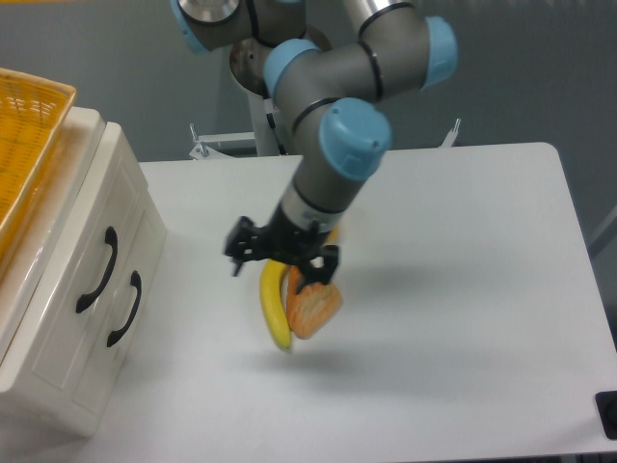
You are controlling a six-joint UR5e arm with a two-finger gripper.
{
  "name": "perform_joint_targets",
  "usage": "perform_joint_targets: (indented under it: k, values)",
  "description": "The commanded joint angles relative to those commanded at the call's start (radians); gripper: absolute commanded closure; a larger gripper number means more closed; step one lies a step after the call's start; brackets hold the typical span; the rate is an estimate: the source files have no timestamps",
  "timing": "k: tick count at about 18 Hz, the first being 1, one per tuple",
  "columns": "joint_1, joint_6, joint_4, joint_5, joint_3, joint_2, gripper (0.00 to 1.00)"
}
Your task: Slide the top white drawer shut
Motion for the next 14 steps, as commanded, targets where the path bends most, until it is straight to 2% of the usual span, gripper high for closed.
perform_joint_targets:
  k: [5,11,14]
  values:
    - [0.081,0.149,0.084,0.091,0.000,-0.035,0.00]
    - [0.187,0.521,0.089,0.152,0.029,-0.123,0.00]
    - [0.253,0.734,0.089,0.157,0.034,-0.144,0.00]
